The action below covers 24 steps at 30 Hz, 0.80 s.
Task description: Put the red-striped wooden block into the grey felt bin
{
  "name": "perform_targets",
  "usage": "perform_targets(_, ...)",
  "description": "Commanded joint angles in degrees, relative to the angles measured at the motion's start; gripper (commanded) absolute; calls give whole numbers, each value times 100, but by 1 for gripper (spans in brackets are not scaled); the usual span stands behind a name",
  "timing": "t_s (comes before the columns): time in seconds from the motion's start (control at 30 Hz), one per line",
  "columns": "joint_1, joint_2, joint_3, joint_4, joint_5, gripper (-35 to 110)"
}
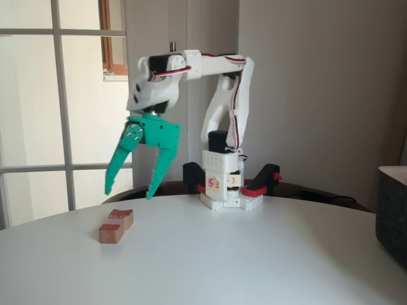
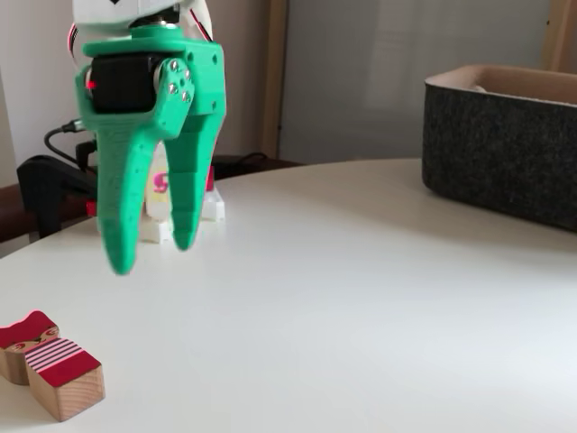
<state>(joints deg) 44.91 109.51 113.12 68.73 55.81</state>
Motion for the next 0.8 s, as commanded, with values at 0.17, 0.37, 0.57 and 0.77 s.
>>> perform_targets(0.17,413,-1028,-1063,-88,308,23)
perform_targets(0.37,738,-1327,-1336,-316,-229,25)
perform_targets(0.57,1063,-1441,-1380,-308,-694,23)
perform_targets(0.77,1424,-1477,-1354,-53,-264,23)
